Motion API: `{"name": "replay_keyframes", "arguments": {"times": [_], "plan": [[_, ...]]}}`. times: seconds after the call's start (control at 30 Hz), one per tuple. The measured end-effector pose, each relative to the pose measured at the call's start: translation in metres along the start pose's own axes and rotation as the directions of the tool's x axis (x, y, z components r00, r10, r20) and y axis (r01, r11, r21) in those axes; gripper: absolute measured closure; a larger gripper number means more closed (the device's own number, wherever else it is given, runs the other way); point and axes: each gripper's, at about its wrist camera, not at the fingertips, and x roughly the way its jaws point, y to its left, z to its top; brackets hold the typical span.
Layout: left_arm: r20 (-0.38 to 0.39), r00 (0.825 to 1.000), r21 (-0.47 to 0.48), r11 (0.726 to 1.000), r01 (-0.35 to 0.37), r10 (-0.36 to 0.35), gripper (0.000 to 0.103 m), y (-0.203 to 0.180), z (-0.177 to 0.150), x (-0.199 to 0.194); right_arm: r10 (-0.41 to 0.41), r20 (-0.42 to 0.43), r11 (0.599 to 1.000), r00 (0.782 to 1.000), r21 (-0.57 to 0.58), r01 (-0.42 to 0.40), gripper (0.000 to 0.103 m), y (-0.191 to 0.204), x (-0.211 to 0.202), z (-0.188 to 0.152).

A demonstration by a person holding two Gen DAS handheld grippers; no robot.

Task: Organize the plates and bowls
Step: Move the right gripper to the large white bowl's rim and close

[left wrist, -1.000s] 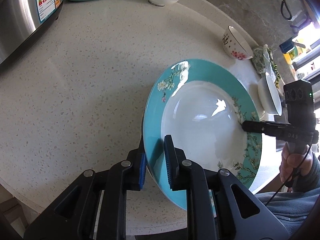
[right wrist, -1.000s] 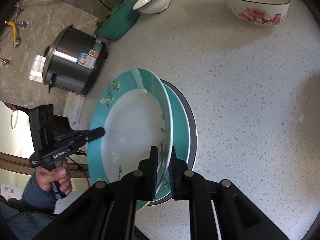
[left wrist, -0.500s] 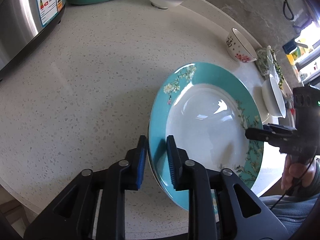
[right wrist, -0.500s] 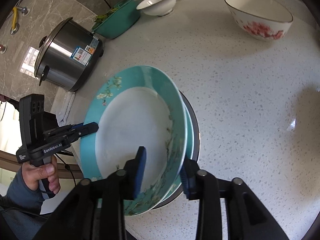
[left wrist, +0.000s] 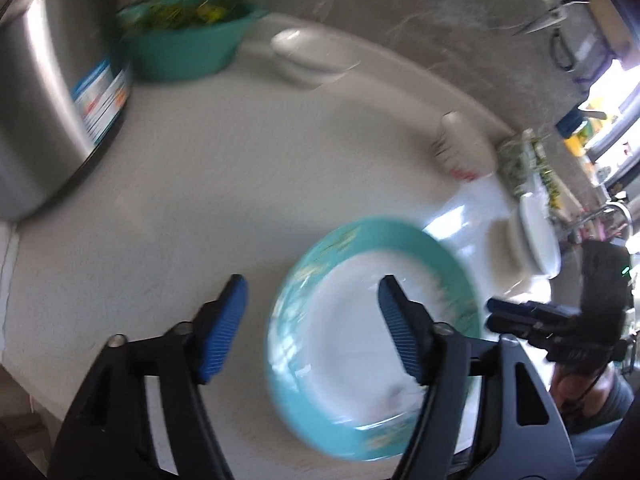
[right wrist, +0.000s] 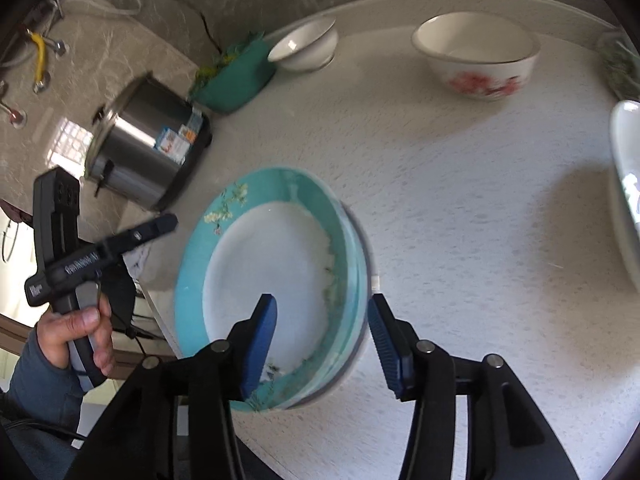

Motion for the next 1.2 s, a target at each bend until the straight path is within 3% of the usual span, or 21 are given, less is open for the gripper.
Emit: {"name": "replay_keyframes", "arguments": {"times": [0.07, 0.13, 0.23, 0.33, 0.4, 0.53, 0.77, 0.8, 0.87, 0.93, 1.0, 1.07, 1.17, 1.2], "plan": [[0.028, 0.998, 0.015, 0.998, 0.059, -0.06, 0.024, -0.033, 0.011, -0.002, 0.02, 0.019, 1.0, 1.0, 0.023, -0.02, 0.051, -0.015, -0.016, -0.001], [0.042, 0.99, 0.031, 0.99, 0.135, -0.136, 0.0, -0.069, 0.019, 0.002, 0.061, 0.063, 0.995, 0.996, 0.07, -0.066, 0.048, -0.043, -0.044, -0.003], [0.029, 0.972, 0.067, 0.97, 0.232, -0.234, 0.0, -0.137, 0.025, 0.02, 0.092, 0.148, 0.982, 0.985, 0.149, -0.114, 0.03, -0.095, -0.097, -0.002], [-0.028, 0.948, 0.105, 0.943, 0.317, -0.316, 0.0, -0.208, 0.027, 0.054, 0.093, 0.22, 0.967, 0.971, 0.214, -0.141, 0.019, -0.156, -0.151, -0.001], [-0.067, 0.944, 0.135, 0.935, 0.328, -0.322, 0.0, -0.241, 0.028, 0.077, 0.086, 0.242, 0.955, 0.966, 0.257, -0.15, 0.019, -0.201, -0.179, -0.001], [-0.139, 0.94, 0.147, 0.932, 0.331, -0.312, 0.0, -0.29, 0.035, 0.136, 0.109, 0.24, 0.928, 0.965, 0.322, -0.185, 0.022, -0.265, -0.195, -0.001], [-0.23, 0.948, 0.157, 0.953, 0.26, -0.221, 0.002, -0.315, 0.053, 0.204, 0.198, 0.176, 0.906, 0.964, 0.344, -0.249, 0.035, -0.303, -0.164, 0.012], [-0.232, 0.95, 0.159, 0.956, 0.248, -0.208, 0.004, -0.316, 0.052, 0.211, 0.213, 0.163, 0.904, 0.963, 0.341, -0.258, 0.035, -0.305, -0.158, 0.014], [-0.244, 0.955, 0.164, 0.963, 0.213, -0.17, 0.021, -0.318, 0.053, 0.223, 0.223, 0.146, 0.902, 0.964, 0.343, -0.261, 0.037, -0.309, -0.15, 0.017], [-0.267, 0.951, 0.155, 0.967, 0.204, -0.158, 0.044, -0.315, 0.052, 0.231, 0.231, 0.127, 0.902, 0.965, 0.344, -0.261, 0.041, -0.311, -0.141, 0.021], [-0.277, 0.951, 0.156, 0.97, 0.188, -0.14, 0.051, -0.314, 0.051, 0.238, 0.233, 0.117, 0.901, 0.965, 0.347, -0.259, 0.044, -0.311, -0.134, 0.024], [-0.288, 0.948, 0.159, 0.97, 0.183, -0.132, 0.052, -0.315, 0.048, 0.245, 0.234, 0.109, 0.898, 0.966, 0.357, -0.258, 0.047, -0.313, -0.129, 0.027], [-0.291, 0.946, 0.145, 0.971, 0.192, -0.143, 0.059, -0.314, 0.047, 0.248, 0.227, 0.081, 0.894, 0.97, 0.378, -0.241, 0.063, -0.315, -0.122, 0.027], [-0.295, 0.944, 0.14, 0.97, 0.197, -0.149, 0.07, -0.313, 0.046, 0.249, 0.225, 0.074, 0.896, 0.972, 0.377, -0.236, 0.071, -0.315, -0.121, 0.026]]}}
